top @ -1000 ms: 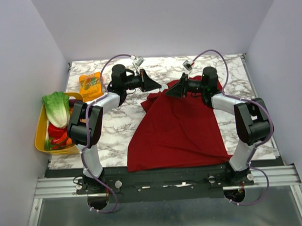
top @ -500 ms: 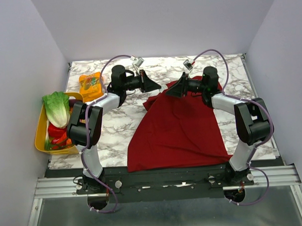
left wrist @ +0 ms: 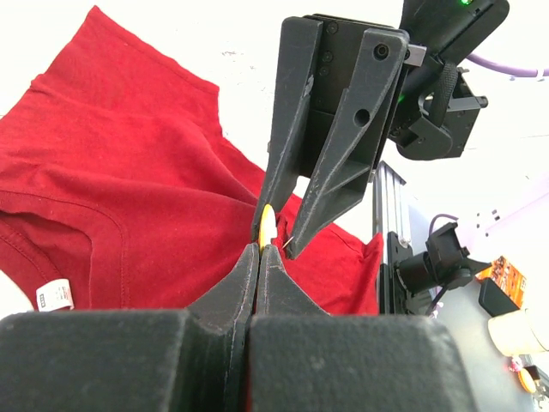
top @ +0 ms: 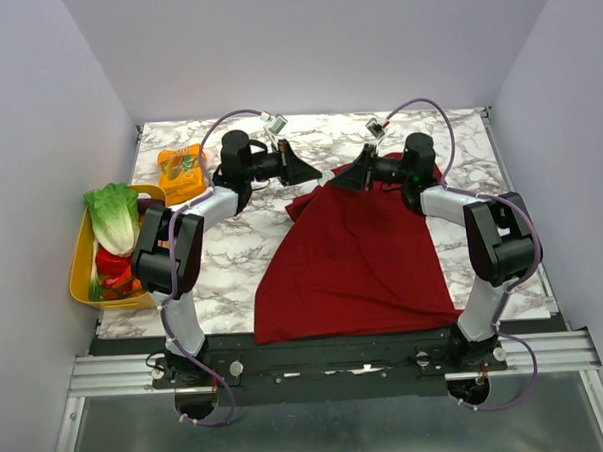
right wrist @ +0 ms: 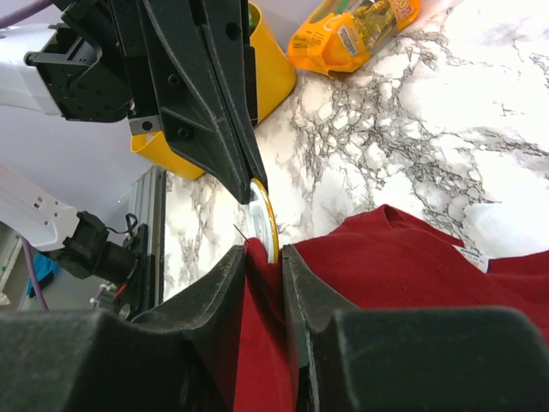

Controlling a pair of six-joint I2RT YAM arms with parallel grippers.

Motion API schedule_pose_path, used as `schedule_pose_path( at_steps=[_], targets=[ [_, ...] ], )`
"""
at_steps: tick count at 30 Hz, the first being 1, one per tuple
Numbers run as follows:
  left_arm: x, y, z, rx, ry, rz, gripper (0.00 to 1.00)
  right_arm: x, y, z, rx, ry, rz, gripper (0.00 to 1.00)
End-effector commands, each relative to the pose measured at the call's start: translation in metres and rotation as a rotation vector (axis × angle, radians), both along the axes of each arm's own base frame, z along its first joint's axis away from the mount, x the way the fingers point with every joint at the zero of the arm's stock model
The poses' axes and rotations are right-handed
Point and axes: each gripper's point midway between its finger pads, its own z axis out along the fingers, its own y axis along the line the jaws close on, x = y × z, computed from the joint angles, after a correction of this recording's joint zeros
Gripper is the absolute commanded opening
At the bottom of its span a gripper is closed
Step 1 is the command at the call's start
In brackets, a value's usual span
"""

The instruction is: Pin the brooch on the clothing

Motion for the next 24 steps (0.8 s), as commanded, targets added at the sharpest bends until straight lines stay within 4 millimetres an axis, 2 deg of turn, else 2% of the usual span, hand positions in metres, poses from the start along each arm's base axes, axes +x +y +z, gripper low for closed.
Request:
schedule_pose_path(
  at_steps=[1, 8, 11, 15, 24],
  targets=[
    [-0.009, 0.0, 0.021, -0.025, -0.057, -0.019, 0.0, -0.001, 0.006, 0.013, 0.023, -0.052, 0.046, 0.34],
    [-0.012, -0.003, 0.023, -0.026, -0.057, -0.029, 0.0, 0.0, 0.01, 0.01, 0.019, -0.034, 0.057, 0.35],
    [-0.013, -0.004, 0.026, -0.029, -0.061, -0.03, 0.0, 0.0, 0.011, 0.008, 0.017, -0.031, 0.057, 0.32],
    [-0.016, -0.006, 0.027, -0.029, -0.063, -0.039, 0.0, 0.0, 0.012, 0.008, 0.016, -0.033, 0.057, 0.23],
    [-0.024, -0.015, 0.027, -0.024, -0.066, -0.058, 0.0, 0.0, 0.014, 0.009, 0.014, -0.03, 0.053, 0.19]
  ],
)
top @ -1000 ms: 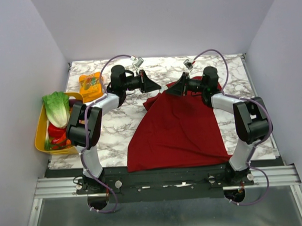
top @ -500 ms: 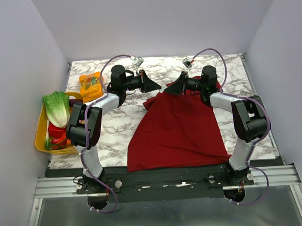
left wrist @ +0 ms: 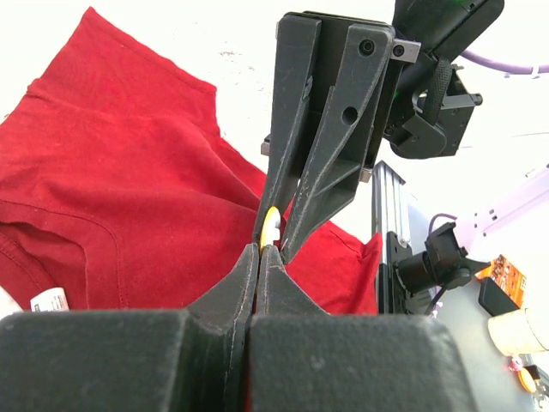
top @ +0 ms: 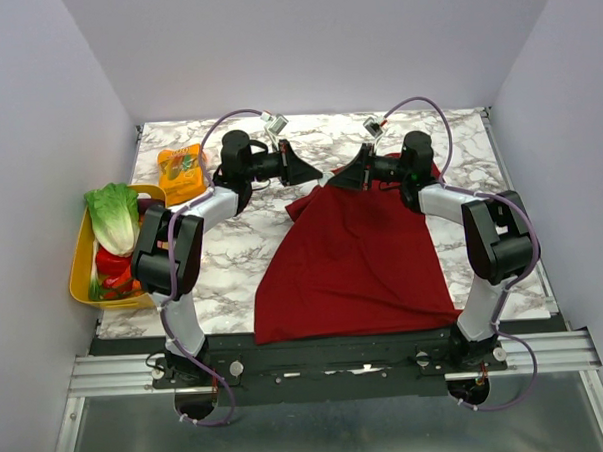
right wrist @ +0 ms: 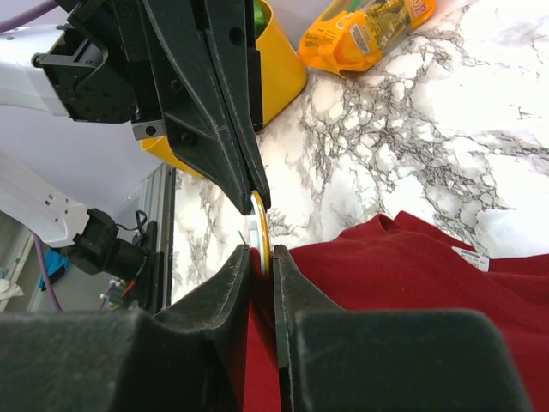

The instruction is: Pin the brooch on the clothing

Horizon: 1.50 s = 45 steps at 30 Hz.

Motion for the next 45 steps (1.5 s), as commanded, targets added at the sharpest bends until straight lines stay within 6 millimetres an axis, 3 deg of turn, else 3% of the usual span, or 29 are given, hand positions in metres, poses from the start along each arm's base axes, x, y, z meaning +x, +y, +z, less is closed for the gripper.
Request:
schedule_pose_path(
  at_steps=[1, 23, 35, 45],
  targets=[
    [-0.019, -0.012, 0.025, -0.02, -0.074, -0.046, 0.0, -0.001, 0.009, 0.006, 0.005, -0.039, 0.027, 0.19],
    [-0.036, -0.039, 0.023, 0.157, -0.145, -0.042, 0.0, 0.008, 0.012, -0.001, -0.041, 0.003, -0.026, 0.08],
    [-0.047, -0.035, 0.029, 0.166, -0.167, -0.043, 0.0, 0.021, 0.009, -0.008, -0.065, 0.038, -0.101, 0.01],
    [-0.058, -0.03, 0.029, 0.174, -0.176, -0.044, 0.0, 0.026, 0.007, -0.011, -0.075, 0.057, -0.145, 0.0]
  ],
)
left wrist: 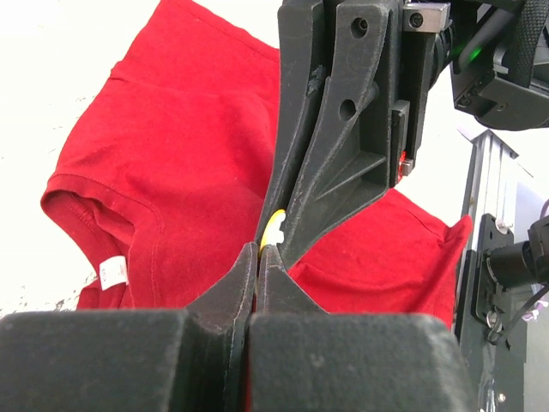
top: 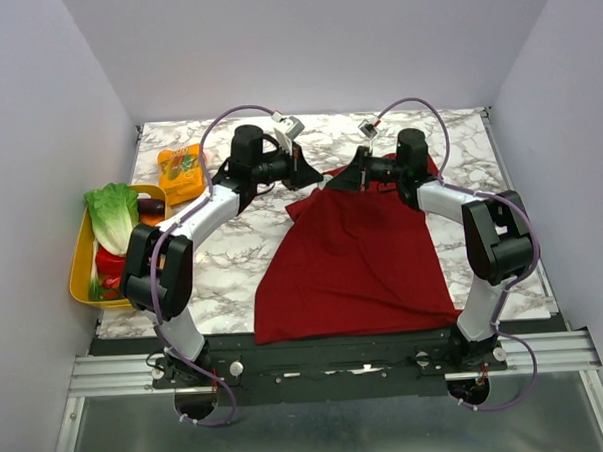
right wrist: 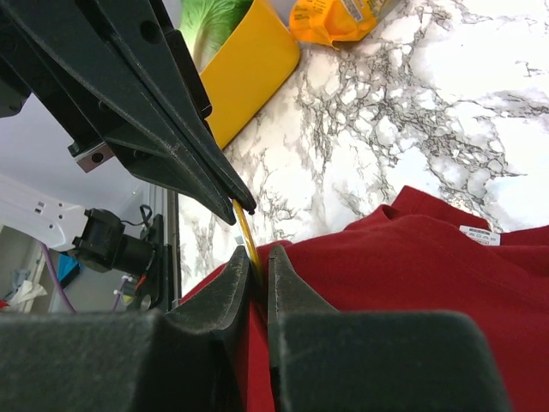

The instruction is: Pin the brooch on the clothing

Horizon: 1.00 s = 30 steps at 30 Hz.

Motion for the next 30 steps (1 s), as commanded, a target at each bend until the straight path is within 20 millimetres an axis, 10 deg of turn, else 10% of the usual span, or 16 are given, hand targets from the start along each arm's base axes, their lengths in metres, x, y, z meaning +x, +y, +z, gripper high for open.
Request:
schedule_pose_path(
  at_steps=[1, 30],
  targets=[
    [-0.051, -0.023, 0.035, -0.06, -0.031, -0.159, 0.0, 0.026, 0.003, 0.001, -0.03, -0.032, -0.136, 0.0],
    [-0.082, 0.001, 0.034, -0.044, -0.055, -0.096, 0.0, 0.038, -0.002, -0.005, -0.054, 0.06, -0.245, 0.0]
  ],
)
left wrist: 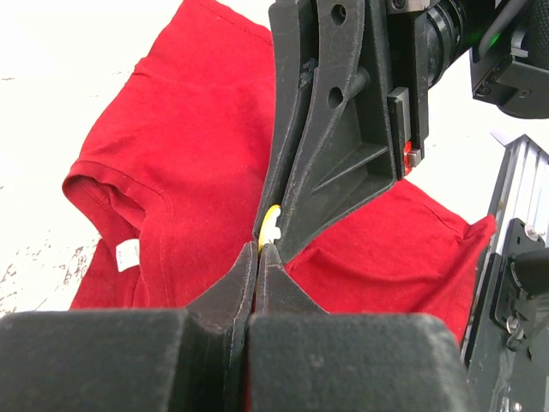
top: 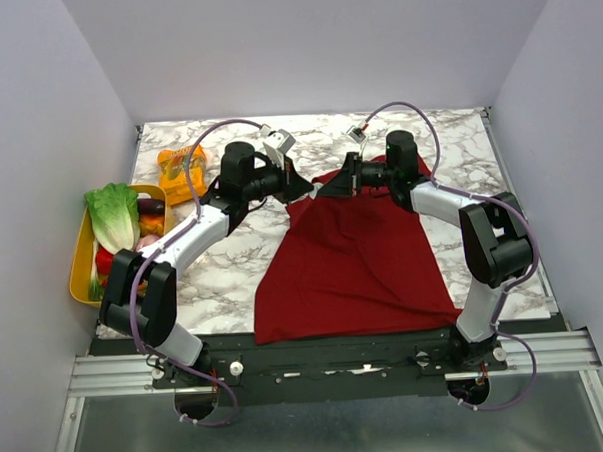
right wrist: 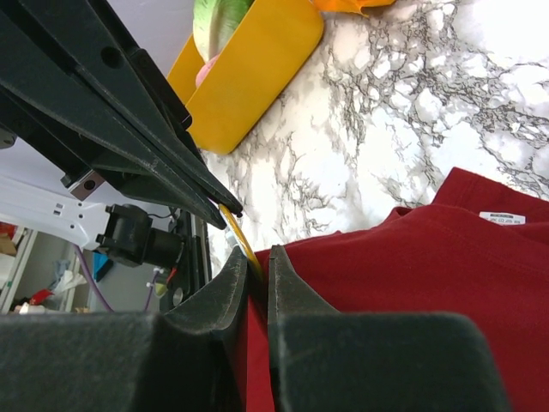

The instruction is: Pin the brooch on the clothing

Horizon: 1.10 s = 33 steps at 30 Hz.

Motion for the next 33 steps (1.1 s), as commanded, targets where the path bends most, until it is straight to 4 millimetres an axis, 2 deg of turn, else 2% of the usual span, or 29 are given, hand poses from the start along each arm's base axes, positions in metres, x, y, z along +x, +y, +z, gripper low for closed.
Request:
schedule_pose_path(
  at_steps=[1, 14, 27, 33],
  targets=[
    [-0.054, -0.022, 0.035, -0.075, -0.017, -0.191, 0.0, 0.053, -0.019, -0.002, -0.047, -0.043, -0.265, 0.0],
    [-0.05, -0.019, 0.027, -0.062, -0.007, -0.162, 0.0, 0.043, -0.015, 0.005, 0.005, -0.072, -0.203, 0.01],
    [-0.046, -0.018, 0.021, -0.057, 0.005, -0.149, 0.0, 0.039, -0.015, 0.012, 0.023, -0.1, -0.201, 0.19],
    [-0.047, -0.014, 0.021, -0.056, 0.004, -0.135, 0.0, 0.047, -0.021, 0.006, -0.016, -0.074, -0.268, 0.19]
  ],
)
